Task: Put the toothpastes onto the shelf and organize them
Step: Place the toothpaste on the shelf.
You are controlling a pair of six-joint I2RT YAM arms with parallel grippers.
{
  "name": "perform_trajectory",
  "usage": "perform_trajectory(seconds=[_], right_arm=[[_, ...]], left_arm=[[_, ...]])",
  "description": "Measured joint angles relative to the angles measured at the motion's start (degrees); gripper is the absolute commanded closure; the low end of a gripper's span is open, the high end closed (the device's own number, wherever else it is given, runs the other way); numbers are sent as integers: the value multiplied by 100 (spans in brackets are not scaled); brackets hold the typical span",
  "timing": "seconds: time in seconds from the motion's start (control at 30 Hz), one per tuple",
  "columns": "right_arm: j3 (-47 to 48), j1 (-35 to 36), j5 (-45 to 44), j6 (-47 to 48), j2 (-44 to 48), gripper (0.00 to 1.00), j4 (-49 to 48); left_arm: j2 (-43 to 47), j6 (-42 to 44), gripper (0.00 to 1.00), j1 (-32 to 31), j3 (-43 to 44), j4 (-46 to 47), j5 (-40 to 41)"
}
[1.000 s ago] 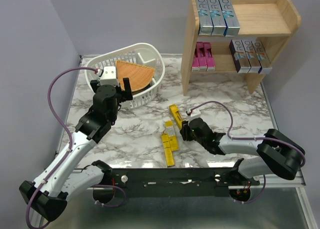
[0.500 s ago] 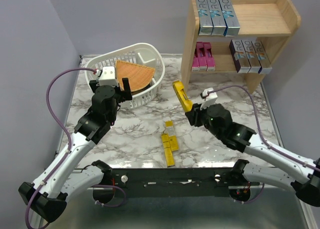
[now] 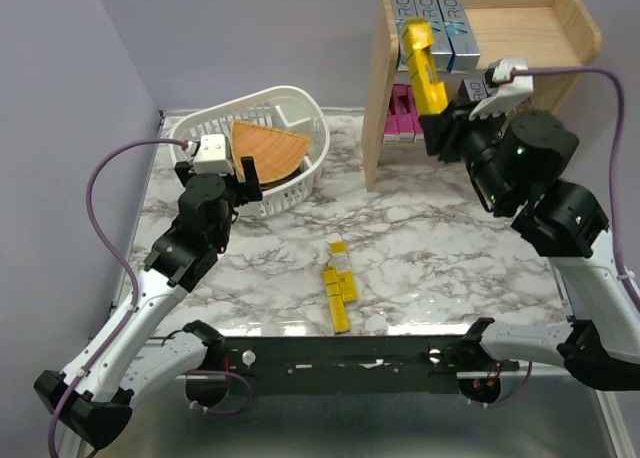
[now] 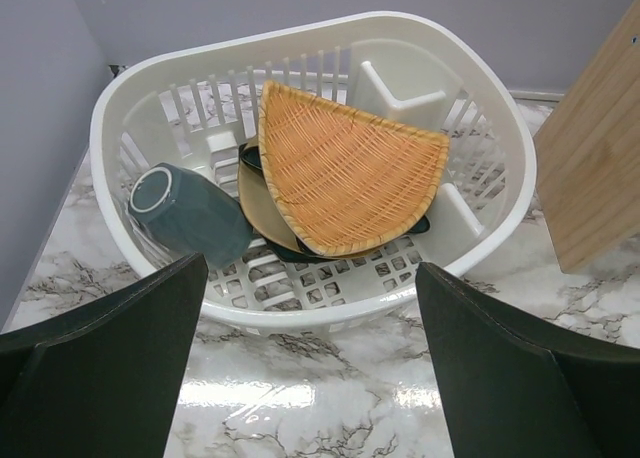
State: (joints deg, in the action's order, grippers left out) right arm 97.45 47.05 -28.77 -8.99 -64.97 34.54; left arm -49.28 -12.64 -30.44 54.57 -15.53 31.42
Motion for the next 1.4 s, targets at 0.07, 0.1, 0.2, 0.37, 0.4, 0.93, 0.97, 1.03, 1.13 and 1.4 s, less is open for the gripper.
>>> perform_trajectory(seconds=[0.07, 0.1, 0.2, 0.37, 0.4, 0.93, 0.97, 1.03, 1.13, 1.4], right_arm=[[706, -474, 31, 155, -328, 58, 212], [1023, -734, 83, 267, -485, 58, 306], [1786, -1596, 188, 514, -881, 58, 468], [2308, -2732, 459, 946, -1311, 58, 542], [2411, -2990, 573, 1005, -1427, 58, 553], [3720, -5066, 1834, 1163, -3528, 57, 885], [3740, -5088, 1808, 1215, -3574, 57, 885], [3740, -5104, 1757, 1316, -3606, 57, 885], [3740, -5136, 1703, 1467, -3613, 56, 876], [3657, -5307, 1530, 1731, -3611, 40, 713]], left_arm=[[26, 0, 1, 0, 0, 0, 0], [26, 0, 1, 0, 0, 0, 0], [28, 0, 1, 2, -2, 0, -7], [48, 0, 1, 2, -7, 2, -13], [48, 0, 1, 0, -7, 0, -15], [-168, 72, 1, 0, -201, 151, -140], [-168, 87, 1, 0, -240, 170, -140], [-168, 127, 1, 0, -297, 210, -140], [-168, 181, 1, 2, -321, 258, -146], [-168, 238, 1, 0, -358, 348, -160]])
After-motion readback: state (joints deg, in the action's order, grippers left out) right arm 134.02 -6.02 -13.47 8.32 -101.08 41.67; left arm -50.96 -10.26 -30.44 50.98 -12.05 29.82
